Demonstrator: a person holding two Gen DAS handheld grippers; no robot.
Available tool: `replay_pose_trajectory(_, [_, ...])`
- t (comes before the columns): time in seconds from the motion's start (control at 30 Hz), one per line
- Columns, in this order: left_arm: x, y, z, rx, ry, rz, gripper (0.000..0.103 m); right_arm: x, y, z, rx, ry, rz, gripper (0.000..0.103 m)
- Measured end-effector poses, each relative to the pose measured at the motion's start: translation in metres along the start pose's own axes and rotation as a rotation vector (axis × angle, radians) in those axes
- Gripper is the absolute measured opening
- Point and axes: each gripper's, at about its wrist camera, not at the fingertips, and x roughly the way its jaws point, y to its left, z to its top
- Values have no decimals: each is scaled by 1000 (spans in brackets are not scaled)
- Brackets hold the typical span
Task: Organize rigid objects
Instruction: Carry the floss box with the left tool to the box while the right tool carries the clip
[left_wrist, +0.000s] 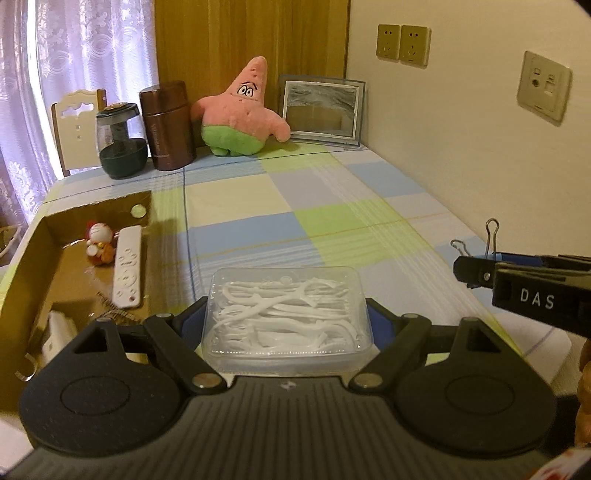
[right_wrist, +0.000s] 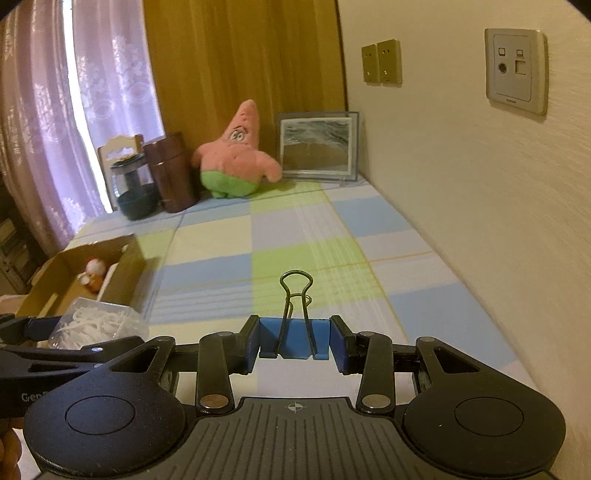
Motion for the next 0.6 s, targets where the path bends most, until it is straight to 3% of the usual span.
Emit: replay_pose_trajectory(0.6, [-75, 36, -34, -16, -30, 67, 83, -43, 56, -17, -79, -19, 105, 36])
